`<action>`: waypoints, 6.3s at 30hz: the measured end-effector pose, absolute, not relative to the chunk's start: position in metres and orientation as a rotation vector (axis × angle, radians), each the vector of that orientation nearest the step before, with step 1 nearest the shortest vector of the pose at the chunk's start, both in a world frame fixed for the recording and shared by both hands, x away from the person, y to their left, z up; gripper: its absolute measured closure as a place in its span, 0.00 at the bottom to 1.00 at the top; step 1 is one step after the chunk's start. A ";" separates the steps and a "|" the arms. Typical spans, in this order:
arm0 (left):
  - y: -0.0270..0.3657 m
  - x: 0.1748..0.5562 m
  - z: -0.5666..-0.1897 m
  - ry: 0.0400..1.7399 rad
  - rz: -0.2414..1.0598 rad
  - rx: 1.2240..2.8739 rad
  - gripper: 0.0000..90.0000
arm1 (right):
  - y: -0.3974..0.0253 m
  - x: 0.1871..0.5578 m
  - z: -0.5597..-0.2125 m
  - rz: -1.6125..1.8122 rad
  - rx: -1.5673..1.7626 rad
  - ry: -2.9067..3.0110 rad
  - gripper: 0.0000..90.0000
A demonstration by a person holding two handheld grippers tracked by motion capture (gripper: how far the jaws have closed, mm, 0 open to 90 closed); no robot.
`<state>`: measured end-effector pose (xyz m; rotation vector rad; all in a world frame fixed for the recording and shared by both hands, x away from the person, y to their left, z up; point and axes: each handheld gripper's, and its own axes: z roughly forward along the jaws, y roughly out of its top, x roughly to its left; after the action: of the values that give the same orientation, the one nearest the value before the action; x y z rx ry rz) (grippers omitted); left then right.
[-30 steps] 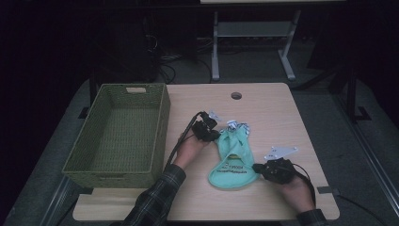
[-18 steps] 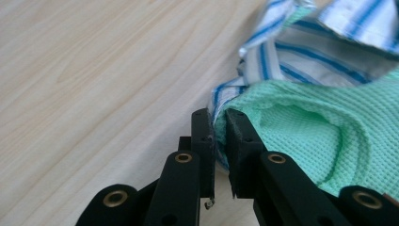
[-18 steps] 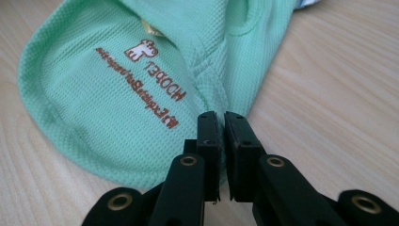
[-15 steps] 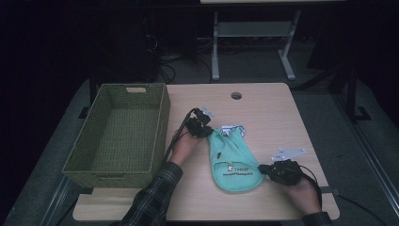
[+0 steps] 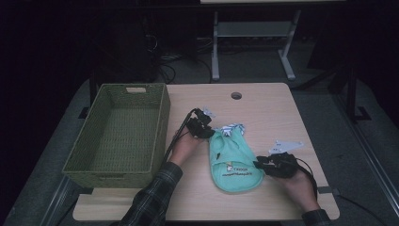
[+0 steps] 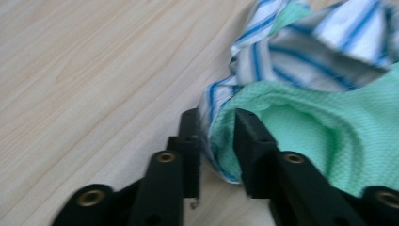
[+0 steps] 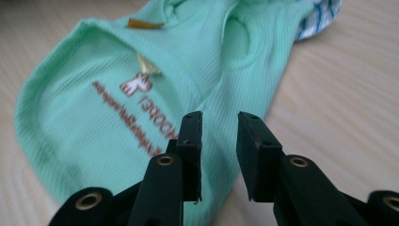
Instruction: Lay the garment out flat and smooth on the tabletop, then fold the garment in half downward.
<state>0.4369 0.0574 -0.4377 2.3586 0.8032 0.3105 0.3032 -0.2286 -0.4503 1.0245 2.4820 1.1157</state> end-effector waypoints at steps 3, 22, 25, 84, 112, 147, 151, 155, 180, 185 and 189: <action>0.058 0.434 -0.433 0.802 0.302 2.355 0.68 | -0.223 0.313 -0.447 1.119 1.009 2.477 0.79; 0.068 0.374 -0.435 0.731 0.217 2.381 0.66 | -0.193 0.394 -0.459 1.104 1.091 2.455 0.80; 0.068 0.362 -0.434 0.697 0.215 2.391 0.70 | -0.195 0.398 -0.462 1.125 1.113 2.421 0.83; 0.076 0.344 -0.442 0.641 0.076 2.483 0.86 | -0.207 0.394 -0.465 1.071 1.087 2.502 0.90; 0.072 0.413 -0.416 0.744 0.233 2.350 0.53 | -0.215 0.418 -0.424 1.166 1.067 2.453 0.65; 0.058 0.454 -0.457 0.742 0.089 2.384 0.76 | -0.212 0.443 -0.470 1.129 1.069 2.607 0.77; 0.057 0.453 -0.457 0.735 0.103 2.388 0.80 | -0.211 0.440 -0.470 1.107 1.025 2.595 0.83; 0.056 0.452 -0.457 0.716 0.121 2.402 0.84 | -0.211 0.437 -0.471 1.088 0.998 2.583 0.91; 0.062 0.443 -0.425 0.739 0.213 2.306 0.92 | -0.211 0.435 -0.438 1.129 1.041 2.531 0.97; 0.062 0.437 -0.412 0.715 0.268 2.286 0.92 | -0.214 0.431 -0.426 1.179 1.035 2.488 0.97; 0.061 0.432 -0.401 0.700 0.303 2.275 0.92 | -0.213 0.428 -0.418 1.173 1.012 2.473 0.97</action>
<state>0.4324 0.0608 -0.4009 2.2749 0.7005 0.3034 0.4285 -0.2132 -0.4183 1.0125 2.4733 1.1727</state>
